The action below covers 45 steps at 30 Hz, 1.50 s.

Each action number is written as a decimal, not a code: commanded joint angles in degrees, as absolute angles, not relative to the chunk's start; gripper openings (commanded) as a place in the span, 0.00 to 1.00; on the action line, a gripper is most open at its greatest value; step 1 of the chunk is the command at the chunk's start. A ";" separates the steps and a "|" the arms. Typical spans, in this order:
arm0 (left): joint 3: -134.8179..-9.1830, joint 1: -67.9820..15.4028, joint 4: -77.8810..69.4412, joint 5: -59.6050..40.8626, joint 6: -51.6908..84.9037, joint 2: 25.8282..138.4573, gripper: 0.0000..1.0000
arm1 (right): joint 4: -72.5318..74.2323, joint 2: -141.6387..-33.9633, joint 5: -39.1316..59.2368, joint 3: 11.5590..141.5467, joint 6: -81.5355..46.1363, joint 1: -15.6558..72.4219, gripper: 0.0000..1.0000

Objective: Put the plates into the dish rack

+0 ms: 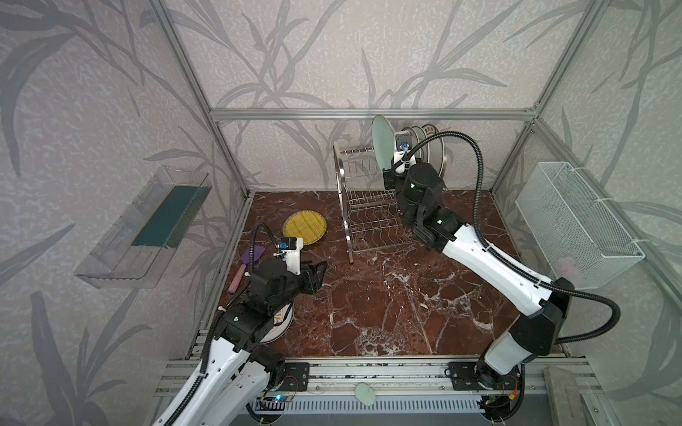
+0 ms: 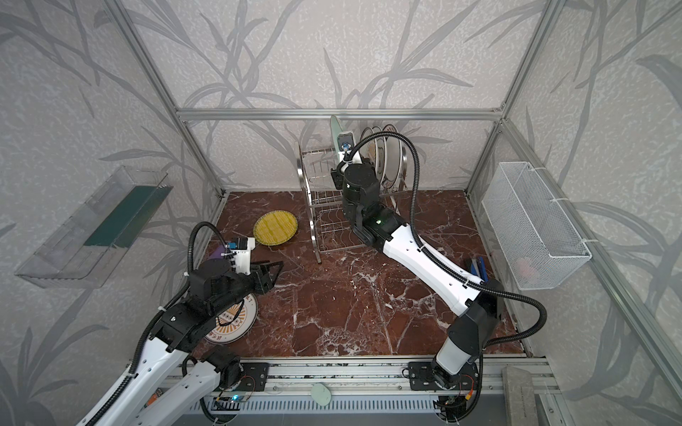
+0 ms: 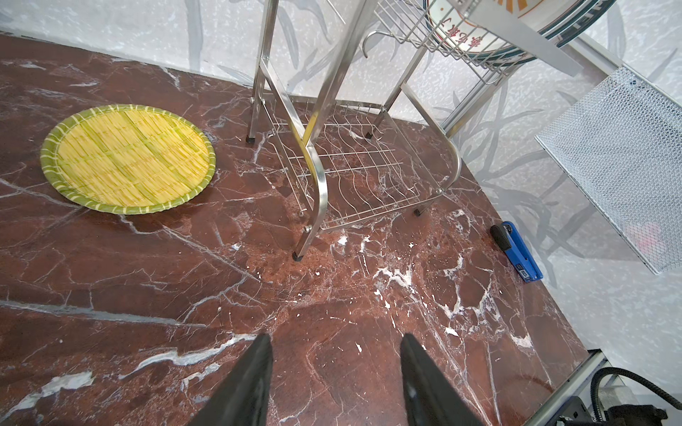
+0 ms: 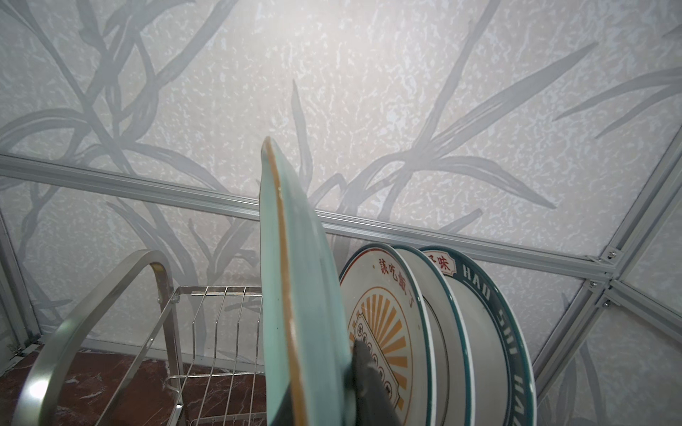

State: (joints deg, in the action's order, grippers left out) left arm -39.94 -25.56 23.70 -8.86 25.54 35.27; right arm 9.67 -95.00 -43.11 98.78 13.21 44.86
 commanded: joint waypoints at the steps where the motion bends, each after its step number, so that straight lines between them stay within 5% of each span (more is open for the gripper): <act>1: -39.55 -25.79 23.49 -9.22 25.60 34.63 0.54 | 18.74 -94.91 -46.70 102.85 13.81 45.18 0.00; 45: -39.46 -25.83 23.93 -8.48 25.62 33.76 0.54 | 16.01 -100.37 -50.55 101.38 9.69 42.21 0.00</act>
